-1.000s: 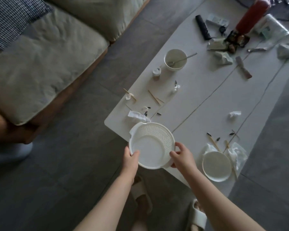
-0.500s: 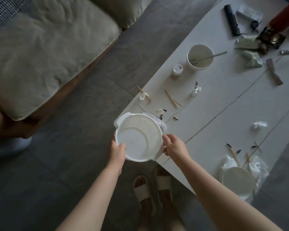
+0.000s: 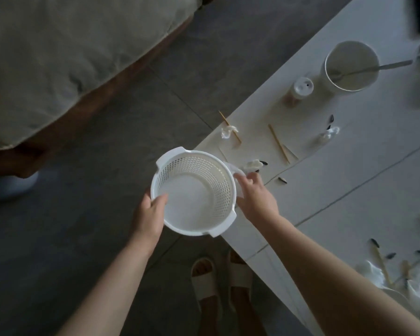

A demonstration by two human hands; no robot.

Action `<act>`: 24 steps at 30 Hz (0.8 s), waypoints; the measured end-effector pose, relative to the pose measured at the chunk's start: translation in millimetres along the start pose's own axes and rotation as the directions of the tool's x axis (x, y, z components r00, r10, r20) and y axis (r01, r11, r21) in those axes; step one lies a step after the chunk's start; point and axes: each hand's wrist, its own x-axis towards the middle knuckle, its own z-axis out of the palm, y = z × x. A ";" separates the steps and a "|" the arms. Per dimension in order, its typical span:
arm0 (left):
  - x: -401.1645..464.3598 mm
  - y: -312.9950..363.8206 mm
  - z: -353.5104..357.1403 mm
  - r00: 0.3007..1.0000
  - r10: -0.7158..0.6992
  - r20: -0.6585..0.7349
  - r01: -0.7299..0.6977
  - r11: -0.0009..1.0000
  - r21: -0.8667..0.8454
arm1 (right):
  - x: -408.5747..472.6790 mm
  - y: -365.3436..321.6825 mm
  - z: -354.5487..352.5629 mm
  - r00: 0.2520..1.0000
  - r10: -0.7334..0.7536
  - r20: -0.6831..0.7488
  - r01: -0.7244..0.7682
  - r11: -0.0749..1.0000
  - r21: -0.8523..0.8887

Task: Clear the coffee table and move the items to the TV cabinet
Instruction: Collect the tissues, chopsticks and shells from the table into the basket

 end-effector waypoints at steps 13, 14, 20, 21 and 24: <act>-9.9 13.4 14.2 0.999 0.033 -0.012 -0.032 0.999 0.018 | -18.8 0.6 -57.6 0.963 0.210 -0.168 -0.114 0.884 0.453; -12.9 16.0 16.7 1.000 0.027 -0.012 -0.027 0.999 0.028 | -24.7 -5.4 -66.6 0.961 0.204 -0.184 -0.080 0.850 0.520; -25.1 33.3 30.2 1.000 -0.008 -0.013 0.009 0.998 0.064 | -48.1 -48.2 -93.2 0.984 -0.129 -0.124 0.170 0.894 0.415; -25.4 35.1 30.6 1.000 -0.004 -0.016 0.005 0.998 0.065 | -47.8 -50.7 -93.2 0.980 -0.154 -0.130 0.193 0.903 0.384; -23.7 40.4 27.2 1.000 0.009 -0.019 -0.007 0.997 0.083 | -39.6 -48.2 -100.1 0.977 -0.058 -0.207 0.141 0.898 0.417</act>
